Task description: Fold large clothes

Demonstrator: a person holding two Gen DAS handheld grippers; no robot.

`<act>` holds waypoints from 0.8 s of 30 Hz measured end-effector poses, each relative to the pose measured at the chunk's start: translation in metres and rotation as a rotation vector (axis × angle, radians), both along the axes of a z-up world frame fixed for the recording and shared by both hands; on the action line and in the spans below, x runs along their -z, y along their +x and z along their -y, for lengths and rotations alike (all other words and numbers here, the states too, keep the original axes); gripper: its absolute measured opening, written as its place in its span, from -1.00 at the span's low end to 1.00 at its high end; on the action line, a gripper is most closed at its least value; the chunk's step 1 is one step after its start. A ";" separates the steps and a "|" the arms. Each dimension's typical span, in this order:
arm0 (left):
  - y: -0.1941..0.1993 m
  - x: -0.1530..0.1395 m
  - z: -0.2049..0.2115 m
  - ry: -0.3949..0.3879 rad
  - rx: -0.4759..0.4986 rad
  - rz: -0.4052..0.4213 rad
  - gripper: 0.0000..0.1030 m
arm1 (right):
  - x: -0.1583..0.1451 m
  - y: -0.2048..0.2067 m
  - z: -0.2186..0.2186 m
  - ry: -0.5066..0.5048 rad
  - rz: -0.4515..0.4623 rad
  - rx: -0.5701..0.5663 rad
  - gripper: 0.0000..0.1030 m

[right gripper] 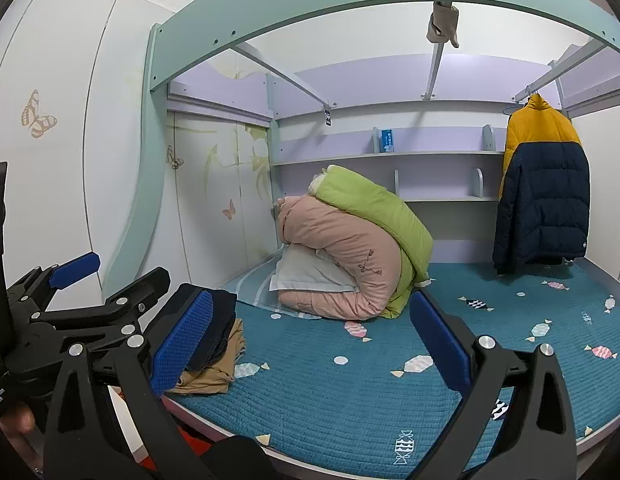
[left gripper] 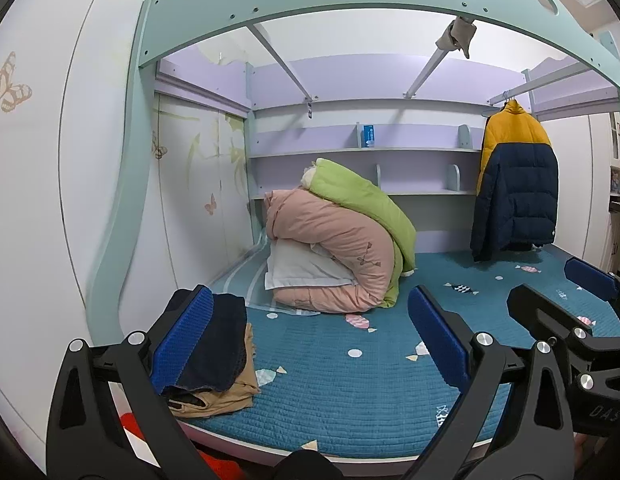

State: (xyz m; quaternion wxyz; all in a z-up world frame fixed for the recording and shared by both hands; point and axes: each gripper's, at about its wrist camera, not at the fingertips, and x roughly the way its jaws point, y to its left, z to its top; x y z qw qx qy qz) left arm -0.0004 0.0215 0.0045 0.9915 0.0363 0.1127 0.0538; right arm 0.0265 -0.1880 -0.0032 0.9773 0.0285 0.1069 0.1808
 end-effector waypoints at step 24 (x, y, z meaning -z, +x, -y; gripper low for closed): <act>-0.002 0.000 0.002 -0.001 -0.008 0.003 0.91 | 0.000 -0.003 -0.002 -0.003 0.005 0.008 0.85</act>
